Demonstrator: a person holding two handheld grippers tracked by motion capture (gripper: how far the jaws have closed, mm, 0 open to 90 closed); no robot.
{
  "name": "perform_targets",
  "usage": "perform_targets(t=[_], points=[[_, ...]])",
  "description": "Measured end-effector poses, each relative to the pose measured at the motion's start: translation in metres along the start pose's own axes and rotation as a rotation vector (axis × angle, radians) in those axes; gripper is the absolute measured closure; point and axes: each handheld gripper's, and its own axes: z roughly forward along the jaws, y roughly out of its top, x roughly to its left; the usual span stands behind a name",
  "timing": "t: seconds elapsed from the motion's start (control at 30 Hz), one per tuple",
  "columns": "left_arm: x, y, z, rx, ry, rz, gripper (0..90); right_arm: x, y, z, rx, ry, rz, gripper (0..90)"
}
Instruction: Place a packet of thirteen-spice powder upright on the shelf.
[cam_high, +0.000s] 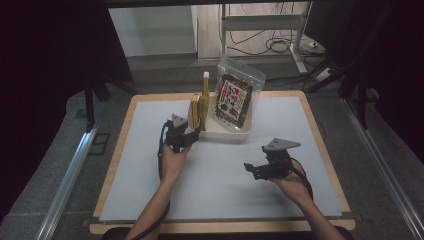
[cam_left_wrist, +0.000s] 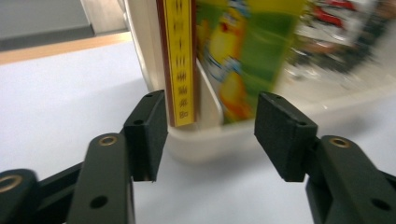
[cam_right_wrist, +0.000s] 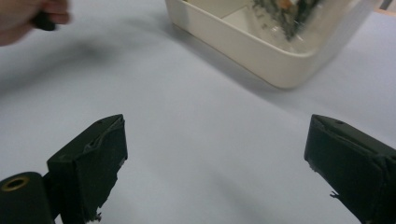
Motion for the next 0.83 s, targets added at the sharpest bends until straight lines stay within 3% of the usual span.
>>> perform_targets(t=[0.1, 0.13, 0.17, 0.23, 0.27, 0.3, 0.43, 0.6, 0.7, 0.83], points=[[-0.004, -0.012, -0.031, -0.002, -0.075, 0.014, 19.3, -0.006, -0.008, -0.012, -0.004, -0.015, 0.013, 5.2], [-0.004, -0.012, -0.031, -0.002, -0.075, 0.014, 15.0, -0.006, -0.008, -0.012, -0.004, -0.015, 0.013, 5.2], [-0.006, -0.017, -0.041, 0.003, -0.088, 0.028, 15.0, -0.007, -0.010, -0.016, -0.006, -0.023, 0.021, 5.2], [-0.011, -0.031, -0.062, 0.010, -0.118, 0.045, 5.4, -0.010, -0.018, -0.026, 0.000, -0.035, 0.037, 4.3], [-0.011, -0.031, -0.062, 0.010, -0.118, 0.045, 3.0, -0.010, -0.018, -0.026, 0.000, -0.035, 0.037, 4.3], [-0.013, -0.041, -0.074, 0.044, -0.129, 0.063, 1.2, -0.012, -0.026, -0.032, 0.008, -0.042, 0.055, 3.8], [-0.015, -0.059, -0.095, 0.085, -0.139, 0.089, 0.9, -0.013, -0.039, -0.038, 0.037, -0.065, 0.053, 2.9], [-0.014, -0.084, -0.110, 0.131, -0.084, 0.165, 0.7, -0.010, -0.053, -0.041, 0.077, -0.082, 0.028, 2.3], [-0.010, -0.096, -0.113, 0.155, -0.085, 0.159, 0.8, -0.009, -0.058, -0.038, 0.098, -0.095, 0.008, 2.2], [-0.008, -0.096, -0.113, 0.161, -0.083, 0.158, 0.8, -0.010, -0.058, -0.036, 0.100, -0.090, 0.002, 2.2]])
